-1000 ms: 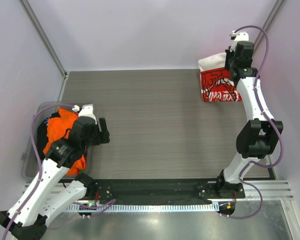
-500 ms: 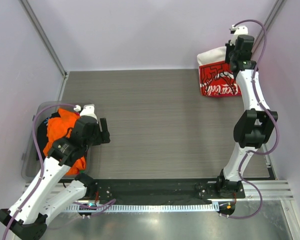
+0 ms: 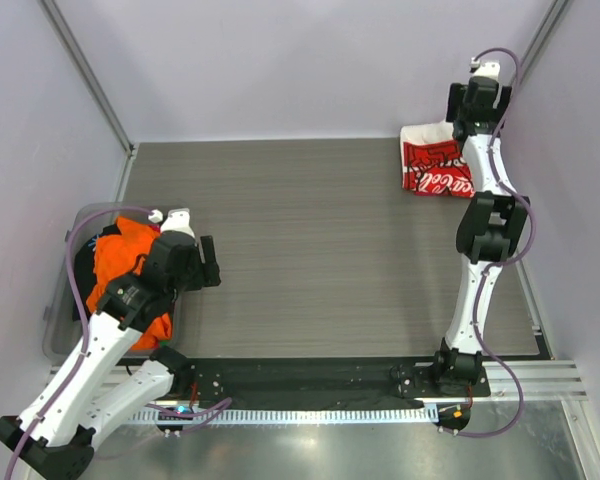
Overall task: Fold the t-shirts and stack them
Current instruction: Neatly place the folded tshirt to the corner, then reset both grippers
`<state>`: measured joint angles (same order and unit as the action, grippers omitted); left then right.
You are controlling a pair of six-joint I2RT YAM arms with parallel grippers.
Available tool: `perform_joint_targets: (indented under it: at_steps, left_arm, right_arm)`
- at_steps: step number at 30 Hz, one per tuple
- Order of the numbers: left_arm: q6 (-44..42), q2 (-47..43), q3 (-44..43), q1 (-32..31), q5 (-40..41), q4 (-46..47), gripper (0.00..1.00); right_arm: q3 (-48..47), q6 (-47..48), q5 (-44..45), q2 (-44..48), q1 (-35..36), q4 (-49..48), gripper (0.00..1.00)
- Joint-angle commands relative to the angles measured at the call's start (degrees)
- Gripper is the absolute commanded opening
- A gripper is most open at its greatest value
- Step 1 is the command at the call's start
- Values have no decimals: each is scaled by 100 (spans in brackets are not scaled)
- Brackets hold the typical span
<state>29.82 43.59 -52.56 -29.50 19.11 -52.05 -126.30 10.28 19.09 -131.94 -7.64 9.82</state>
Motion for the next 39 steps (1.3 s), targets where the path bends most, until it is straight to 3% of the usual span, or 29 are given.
perform_joint_targets:
  at_steps: [1,7,12,17,21,24,29,36,39]
  left_arm:
    - [85,-105,8,32,163,187,73]
    - [85,-123,0,41,180,187,73]
    - [76,-114,0,49,145,187,73]
    - [76,-97,0,49,145,195,74]
    - [67,-70,17,58,128,204,74]
    - [68,-79,8,58,136,187,74]
    - [102,-132,8,58,198,178,74]
    - [129,-149,17,58,260,160,74]
    - [129,-97,9,58,251,160,74]
  right_arm:
    - [-186,-421,1211,36,-10,-754,100]
    - [167,-746,1290,765,34,-737,100]
    - [474,-1905,352,1878,43,-236,100]
    - [2370,-3987,-782,3356,122,-218,100]
    - [3918,-4711,-1827,4342,455,36,100]
    - [4691,-4527,-1980,4808,1332,739,100]
    - [6326,-4667,-2067,5564,2896,1056,100]
    - [8066,-5334,-1989,6336,4181,1224,100]
    - [8629,-5581,-1744,6872,4341,1197,100]
